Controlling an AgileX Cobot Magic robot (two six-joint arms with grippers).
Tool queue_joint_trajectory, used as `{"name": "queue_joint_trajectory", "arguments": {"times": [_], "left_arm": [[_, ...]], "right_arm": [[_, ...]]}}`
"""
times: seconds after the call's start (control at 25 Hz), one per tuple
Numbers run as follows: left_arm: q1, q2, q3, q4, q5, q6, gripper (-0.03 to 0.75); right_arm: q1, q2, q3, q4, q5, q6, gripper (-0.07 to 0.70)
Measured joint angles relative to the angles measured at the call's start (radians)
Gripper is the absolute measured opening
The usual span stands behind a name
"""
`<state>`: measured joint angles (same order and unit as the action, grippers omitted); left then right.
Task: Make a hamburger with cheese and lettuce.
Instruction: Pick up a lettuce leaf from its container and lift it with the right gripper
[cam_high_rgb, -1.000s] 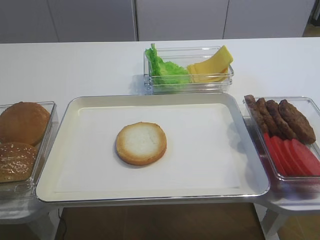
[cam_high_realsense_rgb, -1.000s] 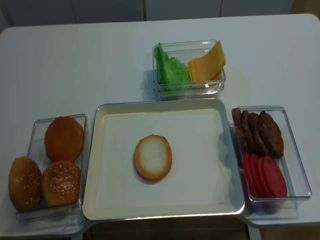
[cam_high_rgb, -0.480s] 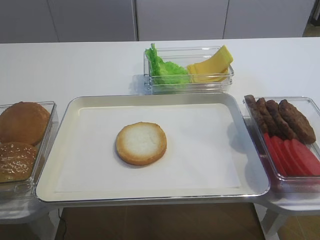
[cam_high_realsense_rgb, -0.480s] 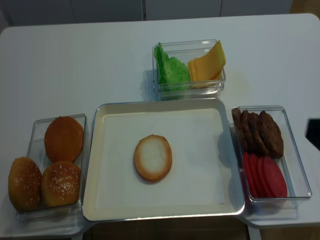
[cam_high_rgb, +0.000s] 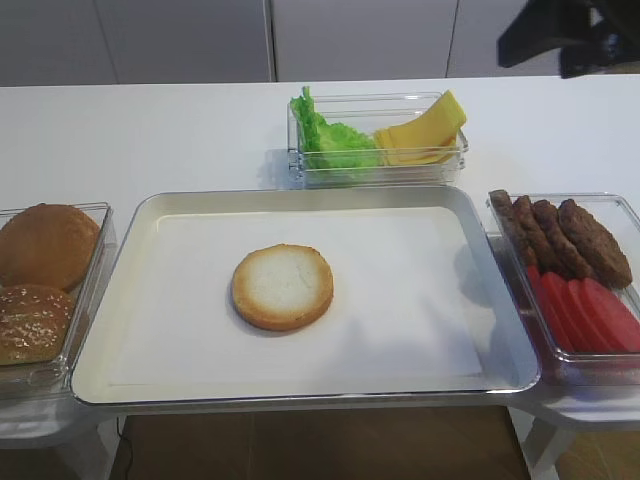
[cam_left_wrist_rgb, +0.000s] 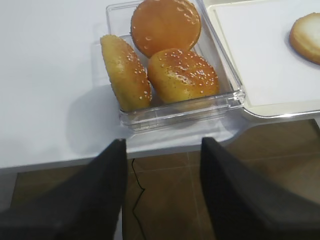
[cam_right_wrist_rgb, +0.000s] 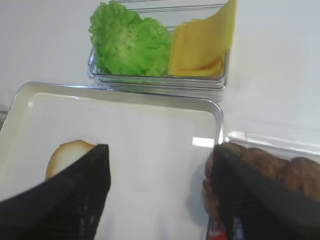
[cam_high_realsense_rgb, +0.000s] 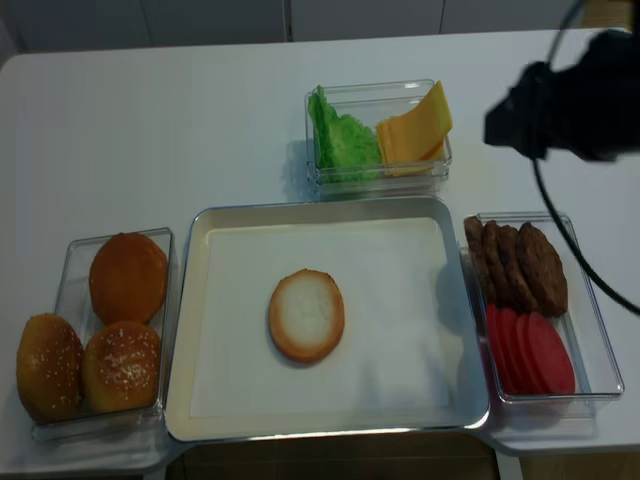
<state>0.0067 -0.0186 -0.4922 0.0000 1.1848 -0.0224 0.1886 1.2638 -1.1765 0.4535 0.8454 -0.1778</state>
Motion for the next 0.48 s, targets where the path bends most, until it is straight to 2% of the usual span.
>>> {"name": "queue_joint_trajectory", "arguments": {"times": [0.32,0.48], "left_arm": [[0.000,0.000,0.000,0.000,0.000,0.000,0.359],[0.000,0.000,0.000,0.000,0.000,0.000,0.359]], "right_arm": [[0.108,0.361,-0.261,0.036,-0.057,-0.031,0.496],[0.115,0.518,-0.383,0.148,-0.062,-0.108,0.496]]}}
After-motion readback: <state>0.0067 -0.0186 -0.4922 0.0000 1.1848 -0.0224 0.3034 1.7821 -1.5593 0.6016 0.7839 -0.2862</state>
